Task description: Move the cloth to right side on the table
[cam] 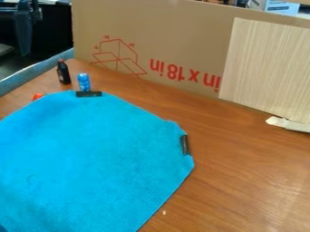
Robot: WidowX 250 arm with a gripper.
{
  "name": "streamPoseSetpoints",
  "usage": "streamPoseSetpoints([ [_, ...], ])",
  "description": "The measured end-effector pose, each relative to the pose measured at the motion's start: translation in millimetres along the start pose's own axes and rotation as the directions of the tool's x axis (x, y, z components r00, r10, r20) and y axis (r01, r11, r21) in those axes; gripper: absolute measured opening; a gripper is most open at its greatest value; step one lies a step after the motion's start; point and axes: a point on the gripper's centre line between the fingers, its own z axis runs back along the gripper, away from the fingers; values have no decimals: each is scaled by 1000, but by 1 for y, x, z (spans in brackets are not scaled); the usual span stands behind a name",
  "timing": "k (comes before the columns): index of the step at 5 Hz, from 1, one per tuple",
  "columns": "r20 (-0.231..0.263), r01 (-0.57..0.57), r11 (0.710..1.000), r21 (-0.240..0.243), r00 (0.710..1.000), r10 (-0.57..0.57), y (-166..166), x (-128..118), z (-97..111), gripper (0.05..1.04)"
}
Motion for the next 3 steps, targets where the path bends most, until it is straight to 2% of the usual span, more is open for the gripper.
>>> streamPoseSetpoints([
  [1,-16,2,1000,11,1000,-2,-1,-1,-6,1000],
  [2,-12,93,992,87,996,-92,-7,-8,-32,1000],
  [3,-2,148,985,92,989,-148,-24,-12,-53,1000],
])
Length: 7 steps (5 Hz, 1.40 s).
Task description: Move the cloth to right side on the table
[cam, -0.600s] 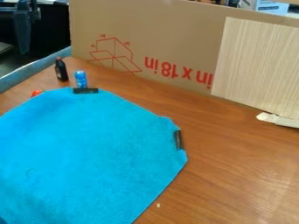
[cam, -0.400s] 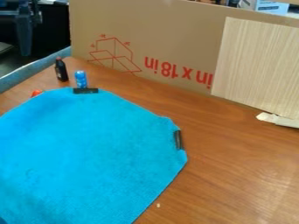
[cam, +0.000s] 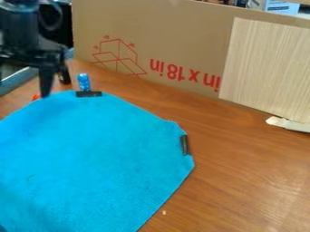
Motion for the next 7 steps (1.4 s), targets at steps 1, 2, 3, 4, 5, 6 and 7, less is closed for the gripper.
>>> streamPoseSetpoints([
  [1,30,95,993,-72,995,-93,-27,-1,-15,1000],
  [2,71,222,942,-253,975,-211,-54,-5,-19,1000],
  [3,63,288,871,-398,956,-287,-69,-10,-29,1000],
  [4,72,336,842,-421,938,-338,-76,-16,-46,999],
  [5,86,360,859,-364,931,-353,-78,-15,-68,1000],
  [6,134,397,870,-293,918,-373,-84,-13,-83,1000],
  [7,156,402,886,-230,914,-374,-86,-8,-93,1000],
])
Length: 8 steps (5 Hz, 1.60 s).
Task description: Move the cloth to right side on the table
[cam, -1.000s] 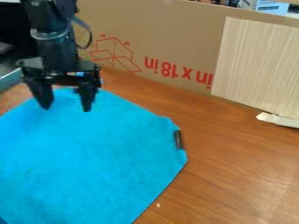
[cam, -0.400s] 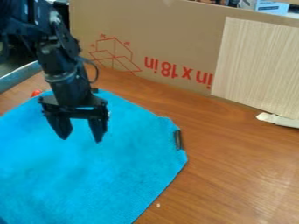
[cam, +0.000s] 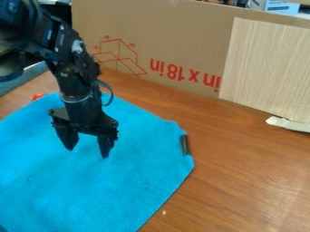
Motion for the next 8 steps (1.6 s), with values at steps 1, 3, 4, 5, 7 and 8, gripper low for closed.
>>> streamPoseSetpoints([
  [1,6,24,999,41,1000,-24,-8,-2,-8,1000],
  [3,25,21,996,81,999,-23,-17,0,-13,1000],
  [4,46,3,994,106,999,-8,-22,4,-14,1000],
  [5,58,-30,994,105,998,24,-31,13,-16,1000],
  [7,60,-94,989,110,994,88,-48,20,-19,999],
  [8,51,-135,984,118,990,130,-53,20,-20,999],
])
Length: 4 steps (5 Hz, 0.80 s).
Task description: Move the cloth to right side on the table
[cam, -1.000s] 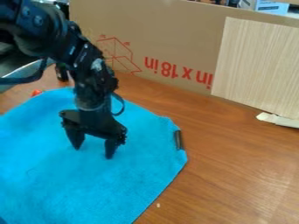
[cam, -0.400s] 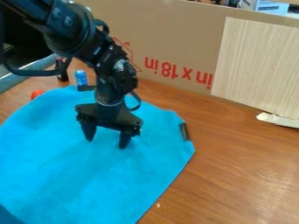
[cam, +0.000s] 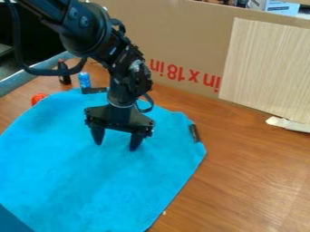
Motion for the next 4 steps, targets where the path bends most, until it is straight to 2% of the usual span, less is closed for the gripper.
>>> streamPoseSetpoints([
  [4,-52,-110,994,-15,993,109,-51,-13,9,998],
])
